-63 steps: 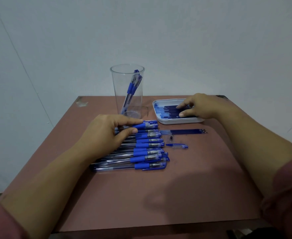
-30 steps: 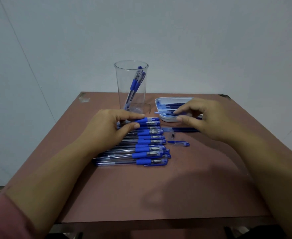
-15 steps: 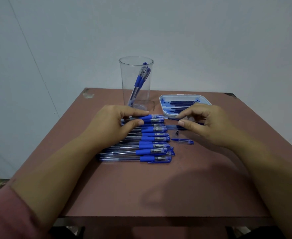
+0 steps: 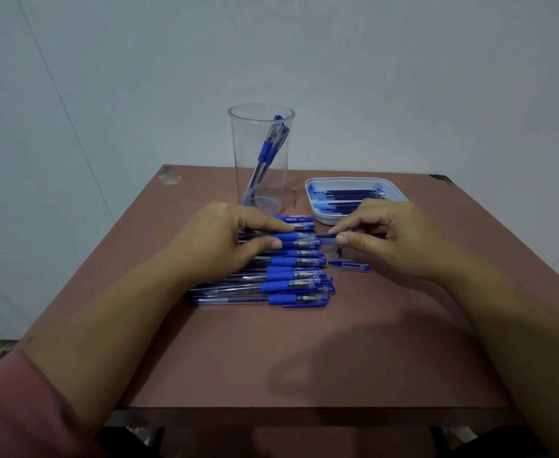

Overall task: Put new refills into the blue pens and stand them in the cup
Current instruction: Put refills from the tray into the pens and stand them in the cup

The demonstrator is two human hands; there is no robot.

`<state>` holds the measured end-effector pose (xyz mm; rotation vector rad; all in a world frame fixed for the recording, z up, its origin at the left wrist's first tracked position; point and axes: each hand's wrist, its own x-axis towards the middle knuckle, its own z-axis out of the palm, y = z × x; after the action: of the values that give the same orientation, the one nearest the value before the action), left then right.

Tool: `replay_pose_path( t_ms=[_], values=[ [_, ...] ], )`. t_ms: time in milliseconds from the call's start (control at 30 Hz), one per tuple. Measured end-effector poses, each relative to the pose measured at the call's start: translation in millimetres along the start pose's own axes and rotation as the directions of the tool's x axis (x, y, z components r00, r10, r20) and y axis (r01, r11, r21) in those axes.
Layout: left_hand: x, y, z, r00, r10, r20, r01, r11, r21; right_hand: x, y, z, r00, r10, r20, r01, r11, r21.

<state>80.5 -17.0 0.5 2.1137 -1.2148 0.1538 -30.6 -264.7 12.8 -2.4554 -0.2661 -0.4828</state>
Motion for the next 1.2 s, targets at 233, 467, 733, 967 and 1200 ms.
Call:
replay_pose_path(
  t_ms=[233, 467, 733, 967, 1200],
  values=[
    [1, -1, 2, 0.999, -0.011, -0.039, 0.011, 1.0, -0.002, 5, -4, 9, 0.998, -0.061, 0.018, 0.063, 0.992, -0.11],
    [0, 0, 2, 0.999, 0.006, -0.045, -0.006, 1.0, 0.006, 2, 1, 11, 0.998, -0.056, -0.015, 0.054, 0.992, -0.112],
    [0, -1, 3, 0.998, -0.001, -0.06, 0.001, 1.0, -0.003, 1, -3, 12, 0.995, -0.071, -0.069, 0.067, 0.996, -0.066],
    [0, 2, 4, 0.999, 0.011, -0.045, -0.011, 1.0, -0.002, 6, -5, 24, 0.994, -0.108, -0.017, 0.105, 0.987, -0.123],
    [0, 0, 4, 0.998, -0.022, -0.057, 0.021, 1.0, -0.021, 2, 5, -2, 1.0, 0.006, 0.004, -0.005, 0.978, -0.207]
  ],
)
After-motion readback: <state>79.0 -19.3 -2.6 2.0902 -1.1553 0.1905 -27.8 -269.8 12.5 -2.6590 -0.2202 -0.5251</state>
